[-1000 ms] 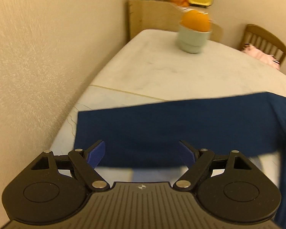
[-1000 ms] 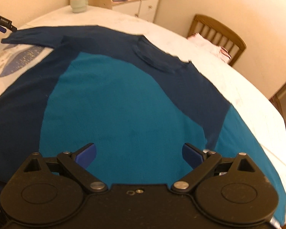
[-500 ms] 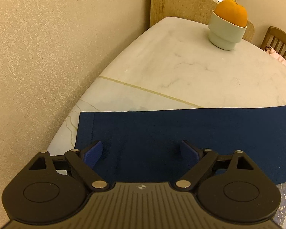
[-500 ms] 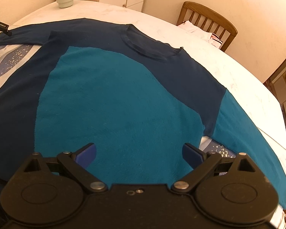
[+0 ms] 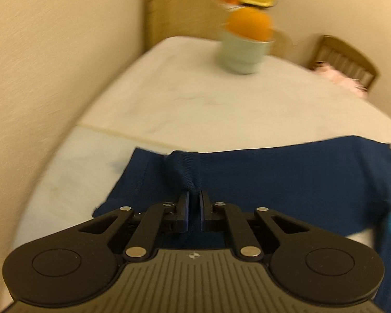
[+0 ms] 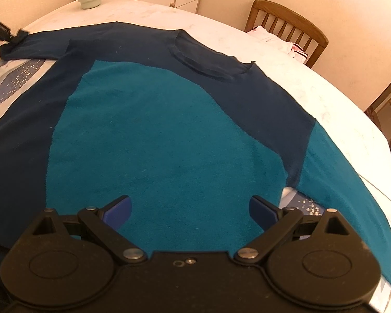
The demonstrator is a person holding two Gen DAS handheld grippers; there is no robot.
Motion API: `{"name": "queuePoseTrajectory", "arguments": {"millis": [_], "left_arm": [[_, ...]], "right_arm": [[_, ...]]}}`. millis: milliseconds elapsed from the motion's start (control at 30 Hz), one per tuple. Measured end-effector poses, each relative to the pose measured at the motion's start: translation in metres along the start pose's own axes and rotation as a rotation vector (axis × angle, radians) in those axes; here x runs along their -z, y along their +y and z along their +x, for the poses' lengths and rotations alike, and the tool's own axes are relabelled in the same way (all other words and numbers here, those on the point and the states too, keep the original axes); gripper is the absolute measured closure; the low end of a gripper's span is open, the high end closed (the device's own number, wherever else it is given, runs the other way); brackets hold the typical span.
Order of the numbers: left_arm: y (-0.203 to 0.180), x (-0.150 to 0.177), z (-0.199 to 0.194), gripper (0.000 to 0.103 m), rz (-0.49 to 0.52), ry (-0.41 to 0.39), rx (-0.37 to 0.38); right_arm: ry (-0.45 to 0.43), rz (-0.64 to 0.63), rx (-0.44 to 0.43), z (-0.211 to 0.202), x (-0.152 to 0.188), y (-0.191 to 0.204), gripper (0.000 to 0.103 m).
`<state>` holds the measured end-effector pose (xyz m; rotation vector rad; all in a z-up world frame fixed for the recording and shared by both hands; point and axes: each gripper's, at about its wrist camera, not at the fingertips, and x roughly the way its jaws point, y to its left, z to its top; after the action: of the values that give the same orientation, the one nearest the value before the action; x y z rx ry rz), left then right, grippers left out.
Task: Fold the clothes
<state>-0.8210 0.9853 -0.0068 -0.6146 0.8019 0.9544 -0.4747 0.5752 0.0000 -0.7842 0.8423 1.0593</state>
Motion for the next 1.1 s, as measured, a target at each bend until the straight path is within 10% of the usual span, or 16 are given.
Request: {"name": "queuePoseTrajectory", "arguments": {"millis": [467,767,867,933,1100], "left_arm": [[-0.202,0.0,-0.044,0.098,0.279,-0.125,0.466],[-0.214,0.04,-0.029,0.094,0.338,0.001,0.433],[-0.195,0.056,-0.032,0.073,0.332,0.027,0.417],[-0.186,0.065,-0.037,0.041,0.327,0.017,0.429],[-0.178,0.086,-0.044,0.036,0.285,-0.025,0.514]], "right_arm": [[0.02,0.025,-0.071,0.013,0.001,0.007,0.0],[-0.038,0.011,-0.113,0.007,-0.032,0.007,0.0],[-0.073,-0.002,-0.165,0.011,-0.067,0.012,0.0],[-0.108,-0.044,-0.196,0.014,-0.094,0.022,0.0],[-0.176,-0.162,-0.298,0.027,-0.176,0.051,0.0]]}}
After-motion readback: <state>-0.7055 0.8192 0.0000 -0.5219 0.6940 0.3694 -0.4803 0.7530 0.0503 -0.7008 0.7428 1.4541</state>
